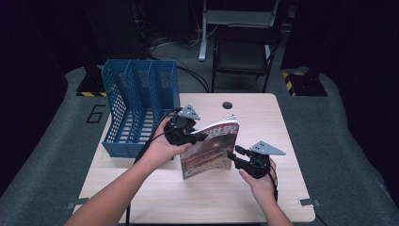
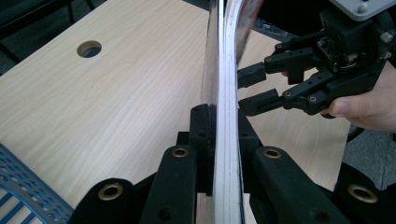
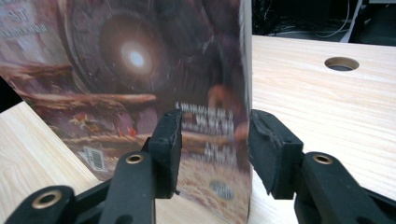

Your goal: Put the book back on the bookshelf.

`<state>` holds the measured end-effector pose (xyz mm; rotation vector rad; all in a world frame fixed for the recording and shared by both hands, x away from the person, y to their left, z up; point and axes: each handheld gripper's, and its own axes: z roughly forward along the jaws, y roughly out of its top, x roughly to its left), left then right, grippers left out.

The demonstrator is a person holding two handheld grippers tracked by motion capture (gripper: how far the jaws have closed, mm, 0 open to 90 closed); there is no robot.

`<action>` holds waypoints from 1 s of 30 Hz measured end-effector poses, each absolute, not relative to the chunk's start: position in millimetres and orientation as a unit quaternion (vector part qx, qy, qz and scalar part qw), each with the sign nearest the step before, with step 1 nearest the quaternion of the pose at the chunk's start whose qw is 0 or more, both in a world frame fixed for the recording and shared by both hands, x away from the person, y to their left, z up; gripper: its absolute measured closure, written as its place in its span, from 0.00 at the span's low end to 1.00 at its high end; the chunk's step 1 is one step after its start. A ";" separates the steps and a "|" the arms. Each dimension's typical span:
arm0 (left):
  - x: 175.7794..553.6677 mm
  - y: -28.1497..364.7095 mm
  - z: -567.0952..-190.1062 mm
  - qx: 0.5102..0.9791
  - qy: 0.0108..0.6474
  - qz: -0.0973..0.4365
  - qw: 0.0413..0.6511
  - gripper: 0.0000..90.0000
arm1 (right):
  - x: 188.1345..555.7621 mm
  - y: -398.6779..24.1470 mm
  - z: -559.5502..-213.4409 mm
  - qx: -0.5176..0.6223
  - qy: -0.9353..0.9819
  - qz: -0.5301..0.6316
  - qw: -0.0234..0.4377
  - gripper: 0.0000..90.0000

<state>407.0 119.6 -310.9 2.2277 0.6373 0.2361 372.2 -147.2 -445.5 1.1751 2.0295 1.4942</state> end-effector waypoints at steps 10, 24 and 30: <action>407.0 120.0 -311.3 0.877 0.252 0.098 0.398 0.93 | 371.8 -147.1 -451.3 0.417 0.723 0.522 0.176 0.58; 406.1 119.8 -310.7 0.876 0.252 0.100 0.398 0.93 | 366.9 -146.9 -457.9 0.417 0.732 0.507 0.180 0.56; 406.3 120.5 -310.6 0.876 0.252 0.105 0.398 0.93 | 366.6 -146.3 -460.2 0.413 0.738 0.501 0.184 0.56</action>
